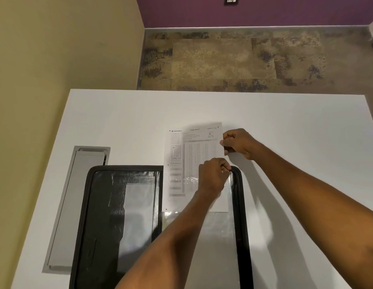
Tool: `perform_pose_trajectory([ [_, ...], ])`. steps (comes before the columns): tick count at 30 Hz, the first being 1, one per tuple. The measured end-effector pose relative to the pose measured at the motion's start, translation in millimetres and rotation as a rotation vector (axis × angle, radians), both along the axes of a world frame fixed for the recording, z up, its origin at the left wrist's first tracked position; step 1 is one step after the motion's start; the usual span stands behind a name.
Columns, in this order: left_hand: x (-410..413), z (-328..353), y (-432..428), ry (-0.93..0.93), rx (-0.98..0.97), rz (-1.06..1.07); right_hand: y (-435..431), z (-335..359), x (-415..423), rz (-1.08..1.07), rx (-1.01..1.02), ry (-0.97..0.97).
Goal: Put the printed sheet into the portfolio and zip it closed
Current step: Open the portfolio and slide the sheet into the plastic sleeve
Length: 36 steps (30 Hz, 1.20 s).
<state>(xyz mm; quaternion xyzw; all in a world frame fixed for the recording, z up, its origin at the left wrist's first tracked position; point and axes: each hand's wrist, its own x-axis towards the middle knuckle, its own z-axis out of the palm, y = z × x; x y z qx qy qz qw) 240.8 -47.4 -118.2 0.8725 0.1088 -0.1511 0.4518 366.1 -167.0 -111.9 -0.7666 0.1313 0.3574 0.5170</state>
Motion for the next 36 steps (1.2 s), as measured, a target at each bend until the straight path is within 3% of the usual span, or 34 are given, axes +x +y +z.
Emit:
perform_pose_trajectory([
  [8,-8.2,-3.7,-1.6,-0.105,-0.010,0.009,-18.3,-6.3,-31.5,0.231,-0.106,0.003],
  [13,-10.0,-2.5,-1.4,-0.097,-0.060,0.021,-0.9,-0.2,-17.6,-0.005,0.027,-0.047],
  [15,-9.0,-1.7,-0.6,-0.105,-0.055,0.023,4.8,0.7,-11.6,-0.003,0.004,-0.106],
  [26,-9.7,-8.1,4.4,-0.144,0.035,-0.055,-11.6,4.0,-48.8,0.507,-0.223,-0.276],
  [33,-19.3,-1.6,40.2,-0.144,0.072,-0.197,-15.3,11.6,-62.2,0.559,-0.241,-0.289],
  [36,-16.8,2.5,63.2,-0.128,0.180,-0.220,-12.9,12.6,-69.6,0.614,-0.240,-0.283],
])
